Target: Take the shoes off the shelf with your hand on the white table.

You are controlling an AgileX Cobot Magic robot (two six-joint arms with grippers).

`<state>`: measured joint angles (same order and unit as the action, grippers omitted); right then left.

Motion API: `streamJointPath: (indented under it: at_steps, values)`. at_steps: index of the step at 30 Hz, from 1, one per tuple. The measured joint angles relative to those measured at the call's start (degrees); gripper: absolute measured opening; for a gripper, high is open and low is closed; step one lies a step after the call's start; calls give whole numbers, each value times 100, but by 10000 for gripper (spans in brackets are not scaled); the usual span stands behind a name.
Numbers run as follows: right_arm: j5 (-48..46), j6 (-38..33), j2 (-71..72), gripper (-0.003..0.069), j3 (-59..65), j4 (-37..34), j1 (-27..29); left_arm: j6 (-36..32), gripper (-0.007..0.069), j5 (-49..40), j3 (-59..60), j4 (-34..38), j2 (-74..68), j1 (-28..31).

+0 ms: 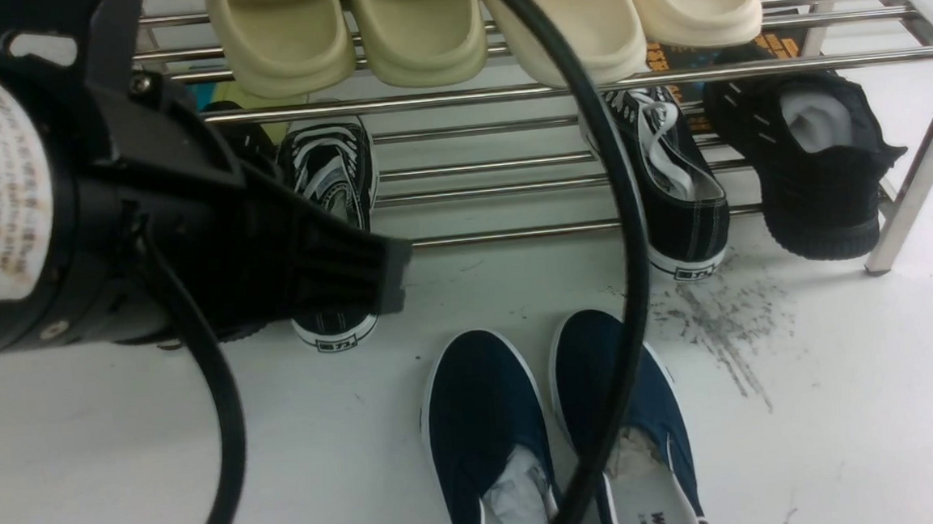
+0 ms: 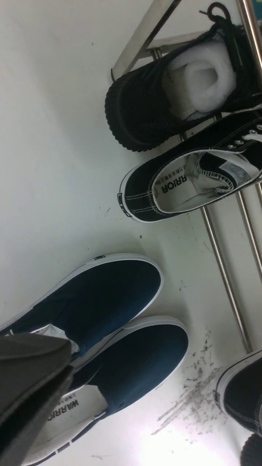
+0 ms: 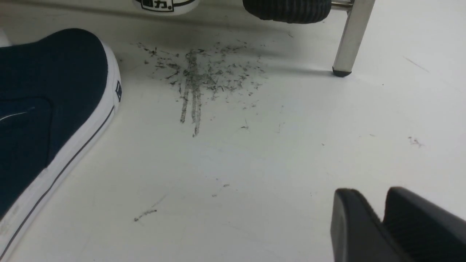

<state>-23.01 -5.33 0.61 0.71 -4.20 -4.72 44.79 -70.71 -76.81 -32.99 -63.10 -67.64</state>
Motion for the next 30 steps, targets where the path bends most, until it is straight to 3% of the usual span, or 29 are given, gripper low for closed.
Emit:
streamJointPath:
  at_steps: [14, 22, 25, 27, 30]
  values:
    - [46, 533, 0, 175, 0, 12, 0, -133, 36, 0, 161, 373, 697, 0]
    - [41, 533, 0, 182, 0, 12, 0, -169, 36, 121, 1563, 797, 1166, 0]
    - [41, 533, 0, 186, 0, 12, 0, -56, 37, 1167, 2444, 814, 1342, 0]
    - [41, 533, 0, 190, 0, 12, 0, 220, 37, 2941, 3299, 675, 1393, 0]
    - [41, 533, 0, 190, 0, 12, 0, 556, 37, 4398, 3851, 506, 1341, 0]
